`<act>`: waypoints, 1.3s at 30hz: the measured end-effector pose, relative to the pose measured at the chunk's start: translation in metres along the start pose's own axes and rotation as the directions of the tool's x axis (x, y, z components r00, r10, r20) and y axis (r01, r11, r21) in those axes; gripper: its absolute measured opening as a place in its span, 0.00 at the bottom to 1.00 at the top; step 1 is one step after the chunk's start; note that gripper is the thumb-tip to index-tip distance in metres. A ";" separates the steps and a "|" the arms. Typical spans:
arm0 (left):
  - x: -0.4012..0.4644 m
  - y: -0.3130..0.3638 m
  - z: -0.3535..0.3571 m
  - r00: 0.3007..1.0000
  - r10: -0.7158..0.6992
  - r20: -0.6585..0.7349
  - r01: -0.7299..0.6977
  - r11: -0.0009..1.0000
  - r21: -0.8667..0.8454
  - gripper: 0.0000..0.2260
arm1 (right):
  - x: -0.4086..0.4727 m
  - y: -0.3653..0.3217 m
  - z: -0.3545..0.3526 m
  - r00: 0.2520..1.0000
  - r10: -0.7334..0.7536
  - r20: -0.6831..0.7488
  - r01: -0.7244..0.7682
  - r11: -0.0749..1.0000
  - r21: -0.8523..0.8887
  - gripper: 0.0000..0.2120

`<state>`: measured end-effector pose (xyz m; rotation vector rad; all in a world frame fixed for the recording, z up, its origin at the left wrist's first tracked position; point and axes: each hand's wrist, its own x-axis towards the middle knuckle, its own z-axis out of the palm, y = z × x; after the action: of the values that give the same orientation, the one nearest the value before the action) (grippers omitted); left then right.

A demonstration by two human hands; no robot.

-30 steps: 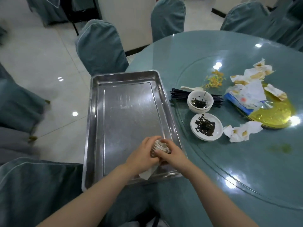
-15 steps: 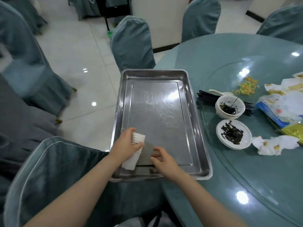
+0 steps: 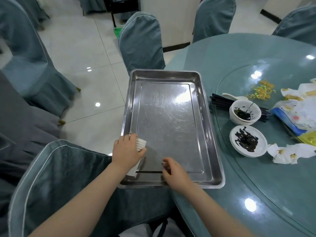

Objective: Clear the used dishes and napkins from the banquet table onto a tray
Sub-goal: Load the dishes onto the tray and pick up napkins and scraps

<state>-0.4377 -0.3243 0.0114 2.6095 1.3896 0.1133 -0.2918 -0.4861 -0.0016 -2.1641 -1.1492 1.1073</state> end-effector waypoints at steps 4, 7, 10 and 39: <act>0.004 -0.009 0.002 0.997 0.048 -0.058 -0.047 0.999 0.019 0.21 | -0.001 0.005 0.000 1.000 -0.013 -0.021 0.012 1.000 -0.010 0.21; 0.005 -0.010 0.003 0.991 0.134 0.020 -0.133 0.990 -0.050 0.18 | 0.000 0.006 0.001 0.999 -0.025 -0.031 0.024 1.000 -0.014 0.20; 0.001 -0.008 0.002 0.984 0.171 0.054 -0.165 0.981 -0.100 0.14 | 0.000 0.007 0.002 0.999 -0.034 -0.042 0.033 0.999 -0.014 0.20; 0.010 0.047 -0.007 0.972 0.194 0.133 -0.177 0.976 -0.130 0.18 | -0.018 0.052 -0.083 0.899 0.037 -0.437 -0.005 0.997 0.075 0.18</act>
<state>-0.3949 -0.3406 0.0269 2.5870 1.0577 0.0282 -0.2052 -0.5316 0.0190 -2.2172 -0.8657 0.6046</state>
